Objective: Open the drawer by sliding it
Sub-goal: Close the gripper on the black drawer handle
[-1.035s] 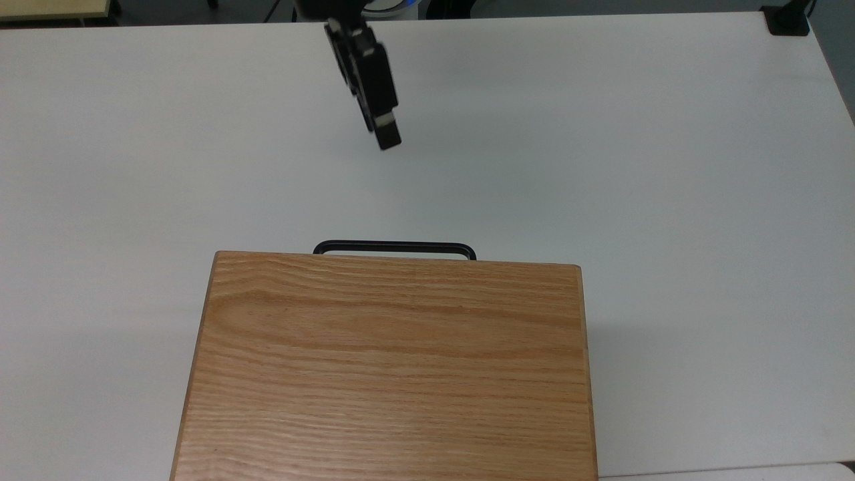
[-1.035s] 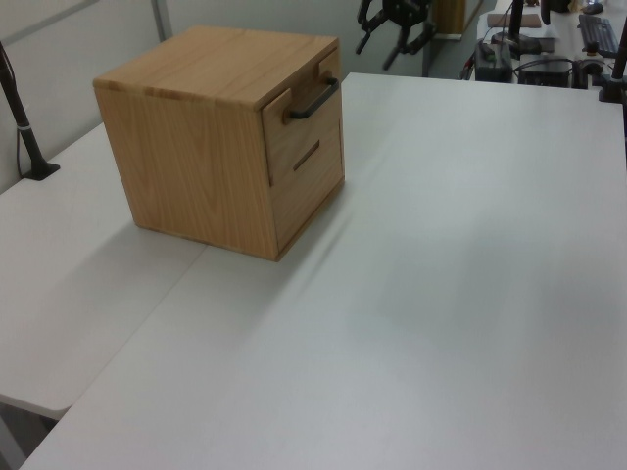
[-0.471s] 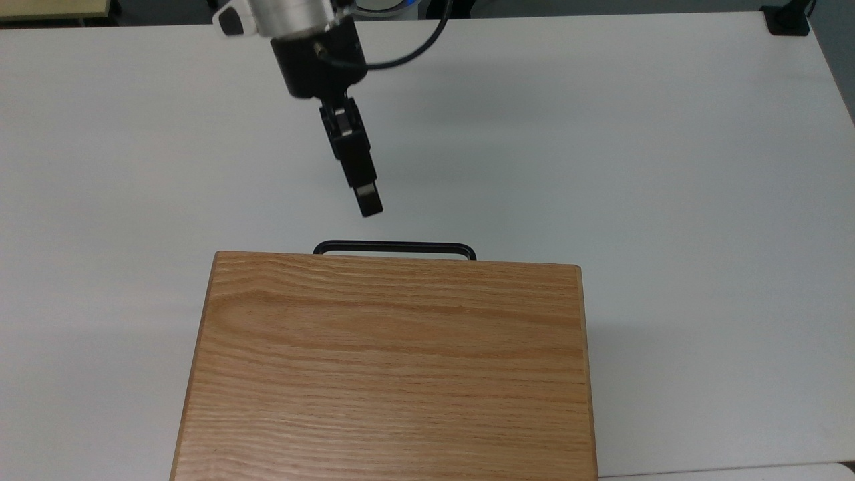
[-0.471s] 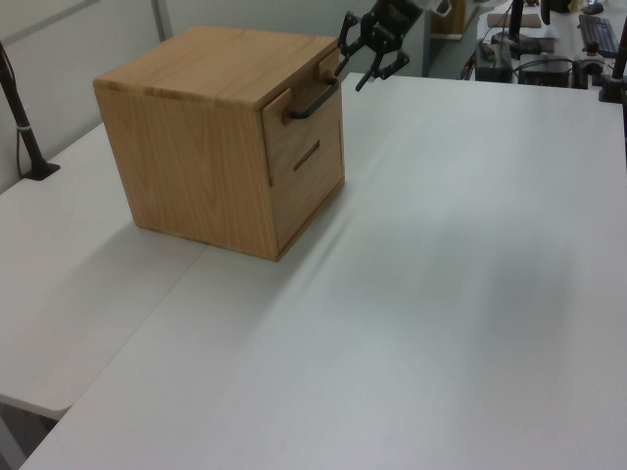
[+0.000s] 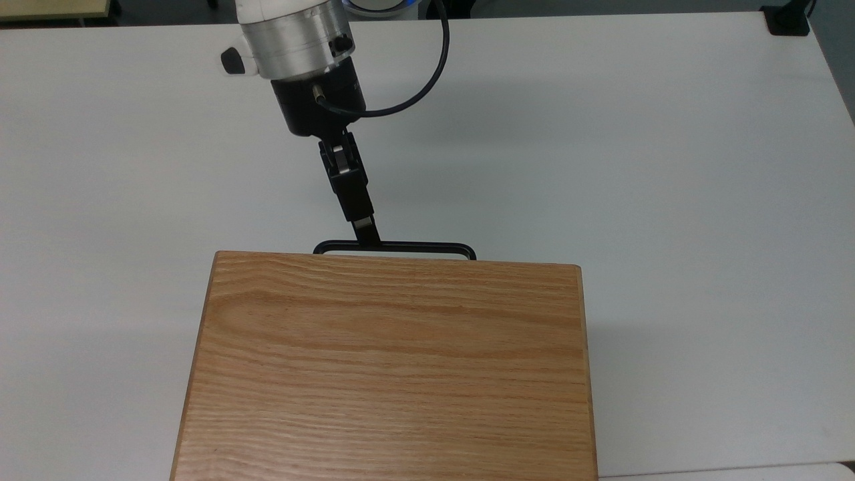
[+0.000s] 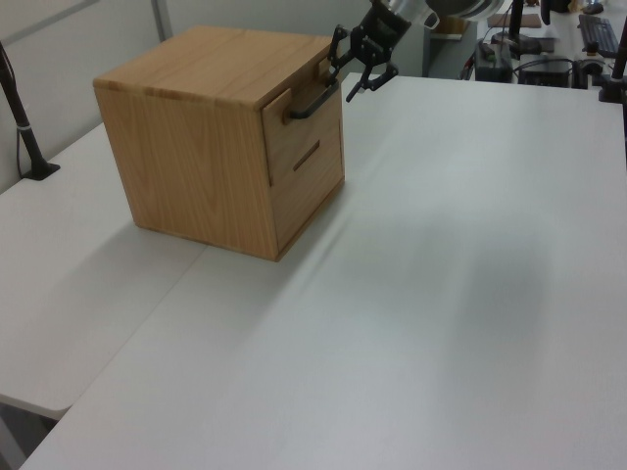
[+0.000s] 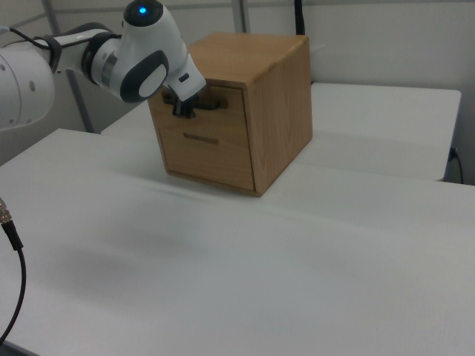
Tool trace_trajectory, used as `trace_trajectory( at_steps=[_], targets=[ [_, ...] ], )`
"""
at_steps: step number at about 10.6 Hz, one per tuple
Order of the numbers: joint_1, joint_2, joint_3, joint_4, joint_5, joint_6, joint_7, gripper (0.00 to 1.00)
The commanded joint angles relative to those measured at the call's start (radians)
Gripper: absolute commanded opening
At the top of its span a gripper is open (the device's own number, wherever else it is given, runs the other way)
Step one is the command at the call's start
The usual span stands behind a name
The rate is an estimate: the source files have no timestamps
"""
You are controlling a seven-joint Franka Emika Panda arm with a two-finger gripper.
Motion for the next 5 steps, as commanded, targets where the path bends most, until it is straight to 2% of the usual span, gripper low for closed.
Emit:
trace_trajectory(
  at_steps=[1, 3, 5],
  targets=[
    [0.009, 0.052, -0.005, 0.068, 0.015, 0.023, 0.014, 0.46],
    [0.012, 0.060, 0.000, 0.065, 0.010, 0.063, 0.013, 0.45],
    [0.014, 0.060, 0.000, 0.062, 0.001, 0.063, 0.008, 0.32]
  ],
)
